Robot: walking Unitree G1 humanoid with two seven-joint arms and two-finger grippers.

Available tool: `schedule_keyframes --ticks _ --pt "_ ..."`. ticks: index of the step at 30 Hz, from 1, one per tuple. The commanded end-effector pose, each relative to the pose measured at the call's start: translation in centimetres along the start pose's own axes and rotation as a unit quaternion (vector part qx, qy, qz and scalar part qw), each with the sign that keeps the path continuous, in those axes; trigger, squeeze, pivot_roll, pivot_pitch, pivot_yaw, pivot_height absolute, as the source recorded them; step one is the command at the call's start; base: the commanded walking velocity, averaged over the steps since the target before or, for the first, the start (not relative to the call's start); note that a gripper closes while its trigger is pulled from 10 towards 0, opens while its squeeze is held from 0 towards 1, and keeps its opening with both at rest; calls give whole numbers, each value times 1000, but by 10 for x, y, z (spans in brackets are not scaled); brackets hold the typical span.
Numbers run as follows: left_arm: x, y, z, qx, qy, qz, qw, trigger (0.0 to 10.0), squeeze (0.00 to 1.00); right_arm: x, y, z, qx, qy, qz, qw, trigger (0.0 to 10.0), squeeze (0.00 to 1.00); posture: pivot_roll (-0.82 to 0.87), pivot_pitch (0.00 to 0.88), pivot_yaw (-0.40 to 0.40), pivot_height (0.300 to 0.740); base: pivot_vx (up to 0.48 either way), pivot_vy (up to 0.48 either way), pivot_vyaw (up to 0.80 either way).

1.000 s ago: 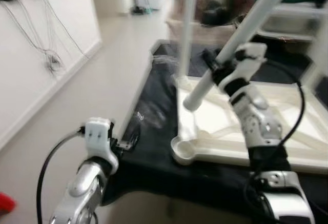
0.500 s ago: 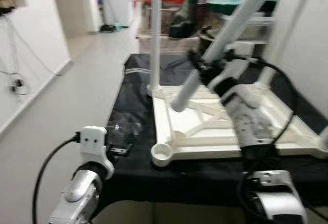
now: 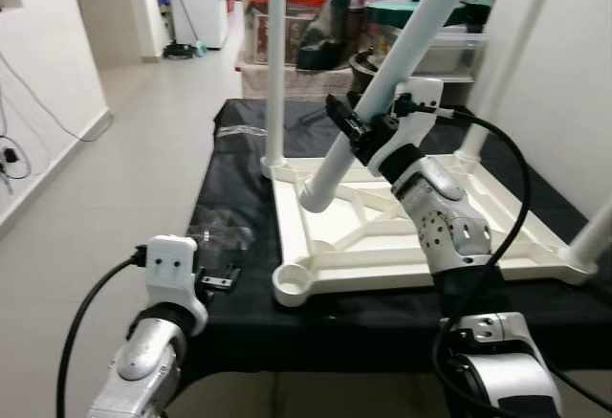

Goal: Building children table

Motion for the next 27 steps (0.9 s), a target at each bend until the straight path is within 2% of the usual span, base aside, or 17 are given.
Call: schedule_keyframes --ticks 1,6,10,13,20,22,25,27 --pt "-6 3 -1 6 -6 14 1000 10000 0 2 -4 -4 -7 -14 -6 1000 10000 0 89 29 -73 740 274 -251 0" --pt "-5 5 10 34 -16 14 999 10000 0 0 -4 -3 -4 -11 -3 1000 10000 0 85 29 -73 740 0 0 0" --pt "-5 5 12 40 -10 13 999 10000 0 2 -3 0 4 6 -9 1000 10000 0 86 30 -76 740 0 0 0" --pt "-4 5 12 41 -8 13 999 10000 0 6 -4 3 11 -14 -20 1000 10000 0 85 28 -78 740 0 0 0" --pt "-1 4 13 43 -15 7 999 10000 0 7 -2 3 5 -18 -22 1000 10000 0 87 28 -81 740 0 0 777" --pt "-1 4 12 41 -23 7 999 10000 0 8 -1 1 -2 -2 -23 1000 10000 0 86 26 -80 740 0 193 0" --pt "0 5 14 41 -21 7 999 10000 0 10 0 -1 -6 3 -25 1000 10000 0 86 34 -80 740 0 480 0" --pt "1 6 15 41 -12 9 999 10000 0 12 1 -1 -8 2 -27 1000 10000 0 86 40 -79 740 0 0 0"
Point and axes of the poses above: a point about 5 cm out from each wrist's last joint towards the gripper, its own y axis pointing out of the wrist towards the gripper, its own x axis along the axis of the wrist's last joint, z = x × y, the point moved 5 cm from there along y, pointing out of the wrist towards the gripper, and after that the axes turned 3 degrees about y, right-handed, at the moved point
